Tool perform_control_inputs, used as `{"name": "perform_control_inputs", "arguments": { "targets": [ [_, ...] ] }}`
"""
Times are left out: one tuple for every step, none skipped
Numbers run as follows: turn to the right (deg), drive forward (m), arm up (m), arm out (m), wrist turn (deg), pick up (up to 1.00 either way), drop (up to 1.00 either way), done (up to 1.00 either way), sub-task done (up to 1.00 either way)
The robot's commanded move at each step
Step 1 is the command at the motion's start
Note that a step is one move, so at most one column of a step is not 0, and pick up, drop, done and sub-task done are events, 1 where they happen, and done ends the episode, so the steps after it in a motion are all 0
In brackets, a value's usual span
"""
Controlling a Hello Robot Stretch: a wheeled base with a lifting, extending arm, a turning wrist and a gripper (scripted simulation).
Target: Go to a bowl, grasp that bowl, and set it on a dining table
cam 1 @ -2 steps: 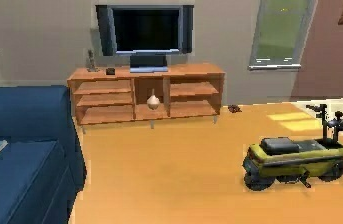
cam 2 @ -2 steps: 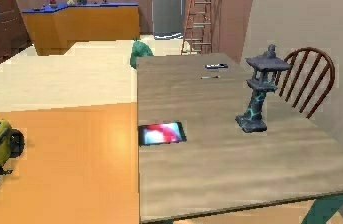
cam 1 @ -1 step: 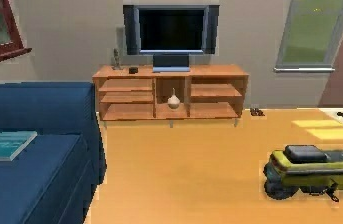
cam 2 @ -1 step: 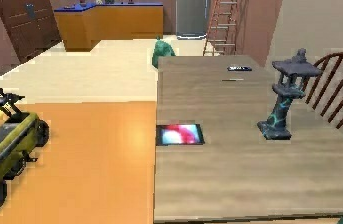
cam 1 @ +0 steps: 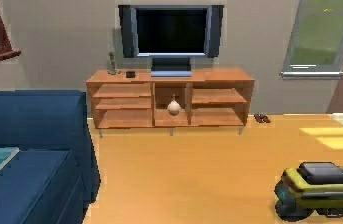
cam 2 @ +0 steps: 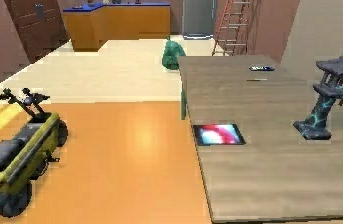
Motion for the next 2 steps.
{"name": "perform_control_inputs", "arguments": {
  "targets": [
    [39.0,0.00,0.00,0.00,0.0,0.00,0.00,0.00,0.00],
    [0.0,0.40,0.00,0.00,0.0,0.00,0.00,0.00,0.00]
  ]
}}
